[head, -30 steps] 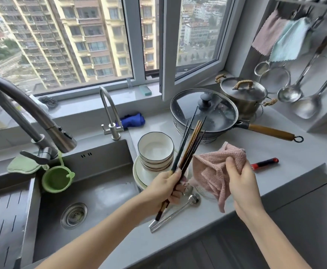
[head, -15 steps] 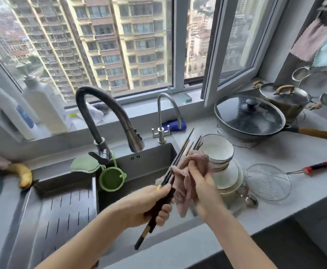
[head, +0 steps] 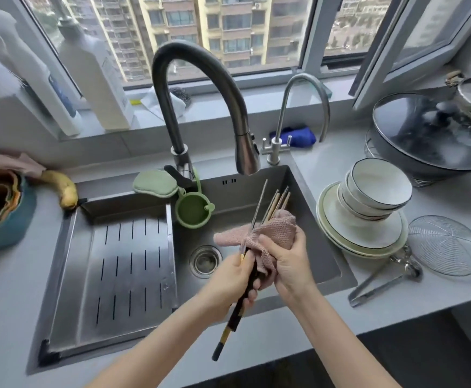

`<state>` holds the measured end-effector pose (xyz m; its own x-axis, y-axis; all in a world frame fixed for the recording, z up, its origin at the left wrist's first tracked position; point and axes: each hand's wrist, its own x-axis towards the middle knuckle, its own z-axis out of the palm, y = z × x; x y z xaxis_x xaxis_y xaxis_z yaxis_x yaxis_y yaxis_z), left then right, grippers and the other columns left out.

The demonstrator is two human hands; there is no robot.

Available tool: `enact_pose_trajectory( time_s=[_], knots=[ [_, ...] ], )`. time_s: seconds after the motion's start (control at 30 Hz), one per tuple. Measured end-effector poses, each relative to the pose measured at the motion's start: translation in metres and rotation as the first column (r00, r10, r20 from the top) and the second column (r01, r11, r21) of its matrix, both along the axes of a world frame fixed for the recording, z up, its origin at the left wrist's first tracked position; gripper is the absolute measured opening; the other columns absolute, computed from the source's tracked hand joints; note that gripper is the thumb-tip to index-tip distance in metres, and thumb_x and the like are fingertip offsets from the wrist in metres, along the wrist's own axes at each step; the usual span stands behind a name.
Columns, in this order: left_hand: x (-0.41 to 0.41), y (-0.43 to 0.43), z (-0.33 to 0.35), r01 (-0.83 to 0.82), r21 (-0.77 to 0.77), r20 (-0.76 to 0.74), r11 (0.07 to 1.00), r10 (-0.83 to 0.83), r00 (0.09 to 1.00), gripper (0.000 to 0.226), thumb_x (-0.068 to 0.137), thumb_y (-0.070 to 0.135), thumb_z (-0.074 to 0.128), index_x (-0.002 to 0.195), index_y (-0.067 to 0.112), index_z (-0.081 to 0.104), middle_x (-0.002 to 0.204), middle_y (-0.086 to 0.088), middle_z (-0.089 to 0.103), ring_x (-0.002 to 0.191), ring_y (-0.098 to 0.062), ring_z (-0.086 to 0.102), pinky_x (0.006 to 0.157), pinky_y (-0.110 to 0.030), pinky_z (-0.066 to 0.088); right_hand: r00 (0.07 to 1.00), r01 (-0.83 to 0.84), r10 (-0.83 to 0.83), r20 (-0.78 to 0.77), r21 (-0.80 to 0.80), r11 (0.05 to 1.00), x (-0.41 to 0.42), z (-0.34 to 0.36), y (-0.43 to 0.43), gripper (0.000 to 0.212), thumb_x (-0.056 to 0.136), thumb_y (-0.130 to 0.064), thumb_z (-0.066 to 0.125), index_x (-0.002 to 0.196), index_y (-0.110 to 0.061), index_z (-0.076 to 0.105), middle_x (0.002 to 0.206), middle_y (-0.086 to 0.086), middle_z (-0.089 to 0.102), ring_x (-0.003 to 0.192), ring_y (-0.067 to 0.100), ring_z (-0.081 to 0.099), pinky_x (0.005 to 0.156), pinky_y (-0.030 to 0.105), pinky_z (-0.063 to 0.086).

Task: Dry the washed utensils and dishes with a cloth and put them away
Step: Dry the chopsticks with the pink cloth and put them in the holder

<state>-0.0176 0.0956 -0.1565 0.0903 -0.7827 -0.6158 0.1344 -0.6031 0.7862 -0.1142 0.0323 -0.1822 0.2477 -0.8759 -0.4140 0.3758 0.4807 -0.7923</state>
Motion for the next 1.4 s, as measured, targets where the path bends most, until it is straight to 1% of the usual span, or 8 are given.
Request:
enact_pose_trajectory(
  time_s=[0.2, 0.33, 0.57, 0.8, 0.93, 1.13, 1.27, 1.4],
  knots=[
    [0.005, -0.006, -0.01, -0.135, 0.022, 0.063, 0.991, 0.134, 0.989, 0.043, 0.102, 0.042, 0.027, 0.079, 0.012, 0.048, 0.054, -0.004, 0.046, 0.038, -0.011, 0.037, 0.038, -0.018, 0.027, 0.975, -0.062, 0.031, 0.219, 0.14, 0.988, -0.01, -0.004, -0.008, 0.044, 0.068, -0.009, 0.069, 0.11, -0.012, 0.057, 0.082, 0.009, 0.071, 0.065, 0.02, 0.069, 0.052, 0.033, 0.057],
    [-0.006, -0.012, -0.022, -0.072, 0.047, 0.152, 0.996, 0.064, 0.986, 0.049, 0.101, 0.043, 0.025, 0.076, 0.009, 0.049, 0.05, -0.004, 0.042, 0.033, -0.011, 0.032, 0.037, -0.013, 0.025, 0.982, -0.185, 0.179, 0.063, 0.113, 0.976, 0.006, -0.009, -0.009, 0.011, 0.076, 0.004, 0.067, 0.082, -0.003, 0.06, 0.065, 0.007, 0.07, 0.057, 0.021, 0.067, 0.044, 0.027, 0.053],
    [-0.013, -0.019, -0.034, 0.056, 0.125, 0.334, 0.991, -0.095, 0.938, 0.045, 0.101, 0.037, 0.023, 0.08, 0.006, 0.048, 0.055, -0.008, 0.04, 0.032, -0.015, 0.033, 0.034, -0.02, 0.028, 0.994, 0.06, -0.029, -0.106, 0.303, 0.951, 0.022, -0.043, -0.039, 0.019, 0.078, 0.013, 0.066, 0.064, 0.001, 0.06, 0.049, 0.006, 0.063, 0.043, 0.015, 0.062, 0.044, 0.025, 0.054],
    [0.002, 0.005, -0.027, 0.186, 0.263, 0.333, 0.947, -0.271, 0.903, 0.042, 0.1, 0.045, 0.025, 0.079, 0.012, 0.041, 0.058, -0.003, 0.036, 0.039, -0.013, 0.029, 0.035, -0.019, 0.027, 0.956, 0.15, -0.035, -0.291, 0.382, 0.912, 0.006, -0.066, -0.11, 0.012, 0.077, 0.011, 0.065, 0.074, 0.007, 0.054, 0.047, 0.016, 0.058, 0.033, 0.017, 0.055, 0.035, 0.026, 0.047],
    [0.028, 0.015, -0.023, 0.033, 0.258, 0.261, 0.966, -0.102, 0.96, 0.042, 0.101, 0.043, 0.028, 0.079, 0.01, 0.045, 0.05, 0.0, 0.038, 0.037, -0.011, 0.026, 0.037, -0.017, 0.021, 0.976, 0.166, -0.103, -0.193, 0.345, 0.924, -0.006, -0.074, -0.139, 0.017, 0.086, -0.01, 0.067, 0.092, 0.001, 0.056, 0.116, 0.025, 0.063, 0.09, 0.03, 0.067, 0.082, 0.05, 0.055],
    [0.044, 0.006, -0.034, -0.168, 0.15, 0.378, 0.974, 0.101, 0.92, 0.04, 0.101, 0.039, 0.029, 0.08, 0.01, 0.046, 0.055, -0.002, 0.045, 0.039, -0.012, 0.034, 0.038, -0.021, 0.027, 0.979, -0.2, 0.172, 0.107, 0.371, 0.907, 0.013, -0.039, -0.044, 0.027, 0.097, -0.027, 0.05, 0.099, 0.0, 0.051, 0.082, 0.015, 0.067, 0.061, 0.024, 0.062, 0.065, 0.041, 0.055],
    [0.027, 0.0, -0.041, 0.015, 0.047, 0.547, 0.999, -0.038, 0.836, 0.021, 0.101, 0.019, 0.033, 0.087, 0.015, 0.048, 0.065, 0.003, 0.048, 0.056, -0.012, 0.046, 0.05, -0.016, 0.037, 0.948, -0.262, 0.302, -0.105, 0.287, 0.922, 0.051, -0.046, -0.011, 0.034, 0.084, -0.018, 0.071, 0.107, 0.001, 0.056, 0.091, 0.016, 0.07, 0.079, 0.025, 0.07, 0.071, 0.035, 0.058],
    [0.02, -0.002, -0.044, 0.124, 0.085, 0.629, 0.989, -0.149, 0.763, 0.034, 0.101, 0.021, 0.032, 0.068, 0.028, 0.036, 0.065, 0.011, 0.041, 0.057, -0.002, 0.039, 0.057, -0.02, 0.031, 0.967, -0.143, 0.192, -0.164, 0.272, 0.952, 0.068, -0.052, -0.024, 0.01, 0.082, 0.007, 0.065, 0.077, 0.0, 0.06, 0.058, 0.005, 0.066, 0.05, 0.012, 0.065, 0.048, 0.022, 0.052]
  ],
)
